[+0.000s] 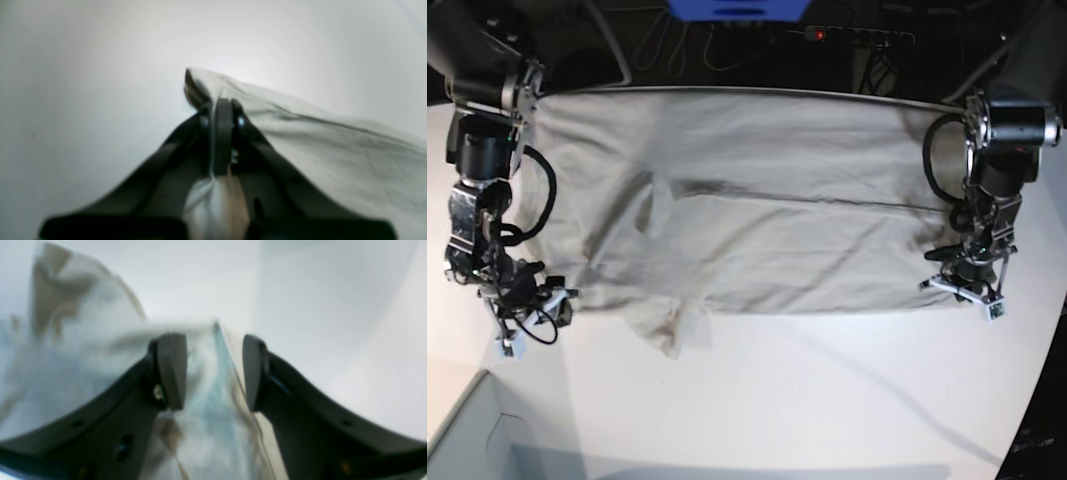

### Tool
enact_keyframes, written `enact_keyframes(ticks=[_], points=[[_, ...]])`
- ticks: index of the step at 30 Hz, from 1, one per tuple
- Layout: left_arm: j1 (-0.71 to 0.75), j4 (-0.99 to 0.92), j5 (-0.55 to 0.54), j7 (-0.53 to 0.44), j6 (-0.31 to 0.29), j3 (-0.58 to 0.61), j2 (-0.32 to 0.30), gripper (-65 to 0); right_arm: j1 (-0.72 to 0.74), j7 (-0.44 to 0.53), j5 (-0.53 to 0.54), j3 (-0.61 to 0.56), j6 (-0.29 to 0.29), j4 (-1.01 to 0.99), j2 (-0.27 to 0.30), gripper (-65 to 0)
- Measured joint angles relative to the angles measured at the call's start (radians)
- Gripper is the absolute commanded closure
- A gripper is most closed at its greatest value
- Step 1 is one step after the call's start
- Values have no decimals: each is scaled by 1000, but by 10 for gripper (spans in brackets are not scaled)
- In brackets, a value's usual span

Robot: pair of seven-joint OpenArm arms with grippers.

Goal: Layout the t-shirt on the table in an organized manner, then fold the t-shirt properly
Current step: 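Release the edge and move both grippers to the shirt's hem side, then grasp the hem edge with both grippers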

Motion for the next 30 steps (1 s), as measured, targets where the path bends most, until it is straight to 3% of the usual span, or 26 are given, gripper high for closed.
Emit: enact_keyframes(ticks=[5, 8, 19, 23, 30], points=[[1, 0, -1, 2, -2, 0, 0, 0, 77, 180, -9, 2, -4, -293, 61, -275], [1, 1, -1, 1, -2, 0, 0, 0, 98, 245, -8, 2, -10, -392, 67, -275], [1, 1, 0, 1, -3, 0, 0, 0, 77, 338, -8, -2, -6, -391, 59, -275], [1, 1, 0, 1, -2, 0, 0, 0, 75, 338, -10, -64, 47, -364, 59, -275], [1, 1, 0, 1, -2, 0, 0, 0, 41, 341, -7, -150, 50, -283, 34, -275]])
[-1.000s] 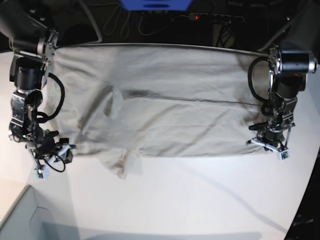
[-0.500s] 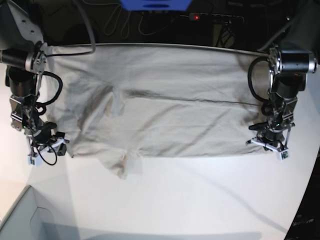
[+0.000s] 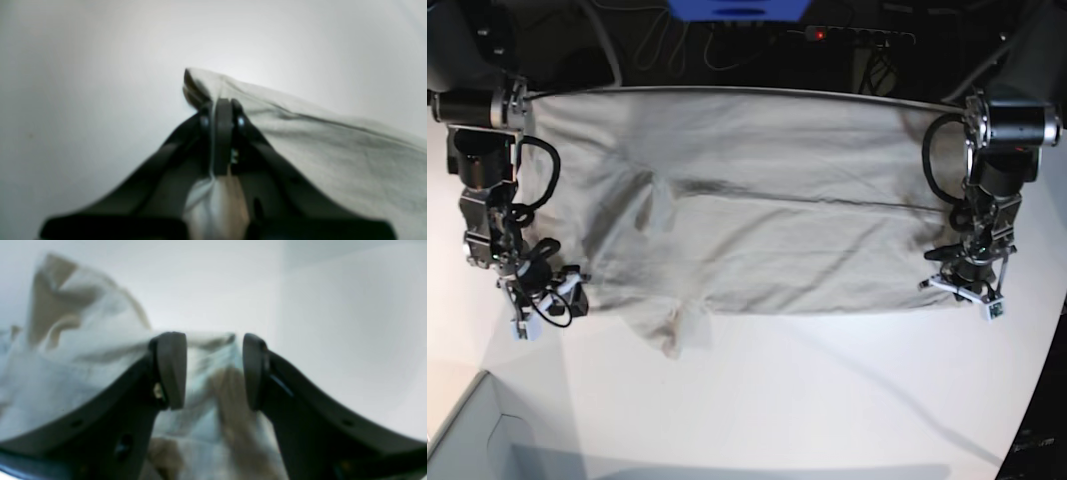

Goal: Layout the t-shirt on the table in an organized manner, then fold the t-shirt properly
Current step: 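Grasp the hem edge with both grippers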

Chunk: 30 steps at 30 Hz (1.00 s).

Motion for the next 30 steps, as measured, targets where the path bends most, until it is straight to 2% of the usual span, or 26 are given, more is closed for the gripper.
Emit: enact_keyframes(ticks=[12, 16, 21, 24, 27, 28, 30], points=[[0, 0, 0, 0, 0, 0, 0, 0, 0, 0, -2, -3, -42, 0, 9, -275], [0, 0, 0, 0, 0, 0, 0, 0, 11, 9, 0, -3, -53, -77, 9, -275], [0, 0, 0, 0, 0, 0, 0, 0, 5, 61, 2, -3, -61, -101, 8, -264], [0, 0, 0, 0, 0, 0, 0, 0, 3, 75, 1, -3, -61, -103, 9, -194], [0, 0, 0, 0, 0, 0, 0, 0, 3, 82, 0, -3, -62, -103, 11, -33], [0, 0, 0, 0, 0, 0, 0, 0, 5, 82, 1, -3, -62, -103, 11, 0], [0, 0, 0, 0, 0, 0, 0, 0, 13, 78, -2, -3, -62, -103, 11, 0]])
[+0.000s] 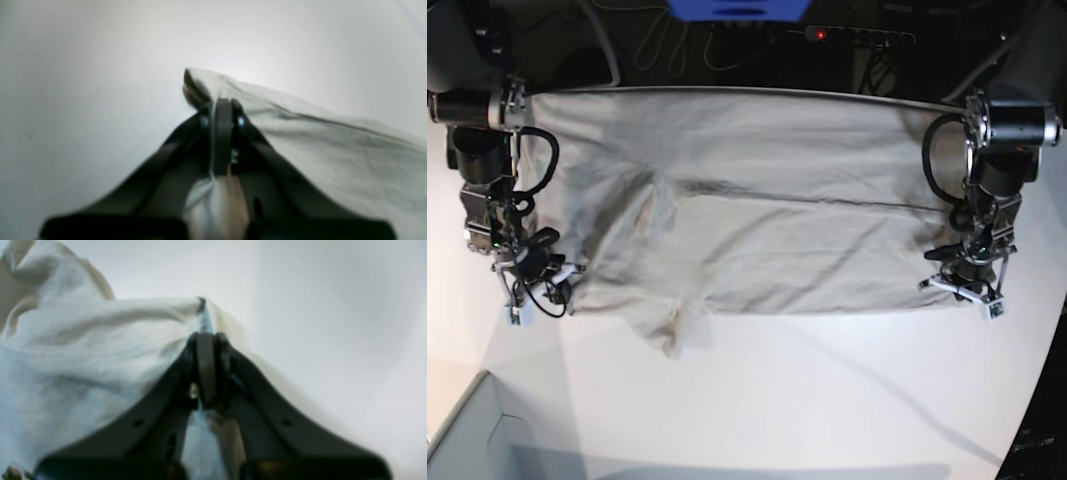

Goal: Layout the t-shirt on the table in an organized manner, then fold the t-shirt properly
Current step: 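Grasp the hem edge with both grippers, then lift the hem with both grippers and fold it toward the collar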

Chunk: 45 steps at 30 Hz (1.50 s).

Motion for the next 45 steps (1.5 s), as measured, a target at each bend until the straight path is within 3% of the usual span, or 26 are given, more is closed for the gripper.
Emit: enact_keyframes(ticks=[5, 13, 18, 22, 32, 42, 45], points=[[12, 54, 1, 38, 0, 0, 0, 0, 11, 0, 1, 2, -2, 45, 3, 0], [146, 304, -5, 33, 0, 0, 2, 0, -161, -3, 3, 6, -5, 323, 20, 0], [233, 462, -165, 34, -1, 0, -6, 0, -235, 1, 10, 124, -6, 415, 3, 0], [285, 560, -292, 98, 3, 0, -43, 0, -299, -12, 1, 197, -5, 480, -4, 0], [452, 784, -480, 135, 15, 1, -87, 0, -546, -1, 2, 220, -6, 768, -42, 0], [604, 856, -512, 136, 10, -126, -103, 0, -757, 11, 3, 222, -5, 926, -100, 0], [612, 853, -513, 136, 7, -134, -103, 0, -812, 78, 4, 221, -6, 928, -121, 0]])
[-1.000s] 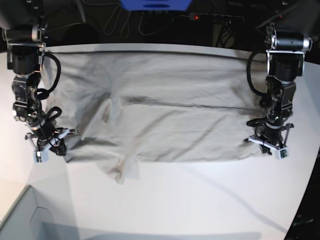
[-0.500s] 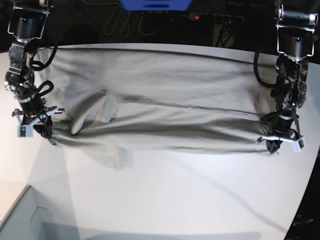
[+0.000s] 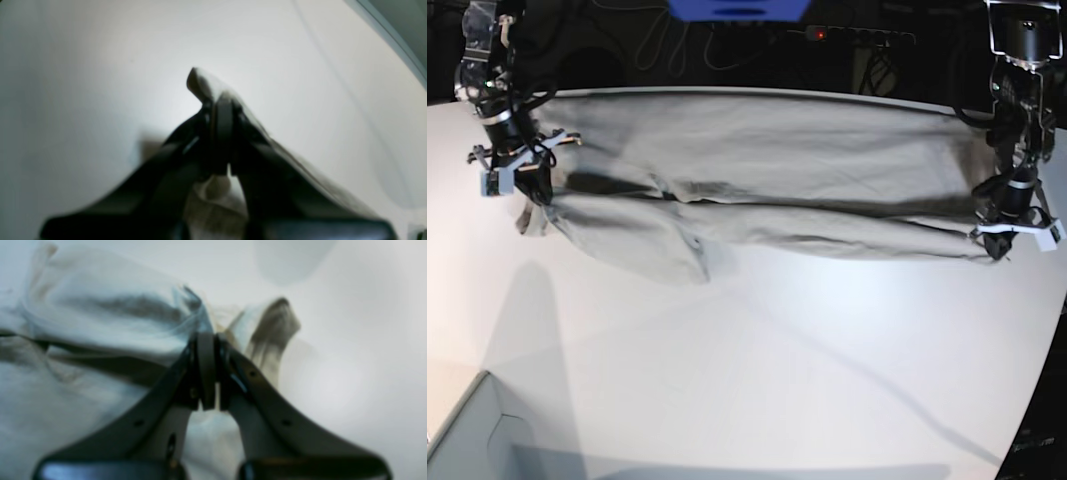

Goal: Layout the t-shirt on the table in an organized manner, then fold the t-shirt properly
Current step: 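Lift the hem with both grippers and fold it toward the collar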

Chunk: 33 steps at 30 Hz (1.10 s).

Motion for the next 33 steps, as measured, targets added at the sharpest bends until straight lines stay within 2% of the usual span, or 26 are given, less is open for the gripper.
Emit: enact_keyframes(ticks=[2, 9, 14, 17, 19, 22, 23, 24, 25, 26, 29, 31, 33], points=[[3, -1, 0, 0, 0, -2, 0, 0, -16, 46, 0, -3, 0, -31, -8, 0], [17, 0, -1, -2, 0, -2, 0, 0, -11, 50, -1, -10, 0, -168, 5, -10], [28, -1, -1, 3, -3, -2, 0, 0, -17, 47, -3, -8, 0, -161, 32, -194], [25, 0, -1, 2, -1, -2, 2, 0, -77, 40, -2, 40, 1, -60, 21, -273], [29, 1, 0, 0, -3, -1, 2, 0, -121, 41, 0, 98, 0, 34, 16, -299], [42, 5, -1, 1, -2, -2, 2, 0, -134, 37, 3, 162, -4, 166, -20, -302], [43, 5, -1, 2, -2, -1, 3, 0, -131, 33, -2, 158, 5, 202, -25, -302], [44, 5, -1, 2, 0, -1, 3, 0, -119, 24, 1, 152, 51, 226, -27, -302], [43, 5, -1, 1, 0, -1, 2, 0, -92, -39, 3, 137, 99, 249, -26, -306], [40, 5, -1, 0, 0, -1, 3, 0, -57, -111, -8, 122, 122, 265, -26, -306], [42, 3, -1, -1, -3, -2, 1, 0, 119, -423, 4, 68, 180, 264, -34, -307], [45, 2, -2, -2, -3, 0, 0, 0, 256, -600, 0, 39, 202, 200, -25, -307], [53, 2, -2, 0, -3, 0, 0, 0, 371, -711, 3, 14, 208, 111, -21, -307]])
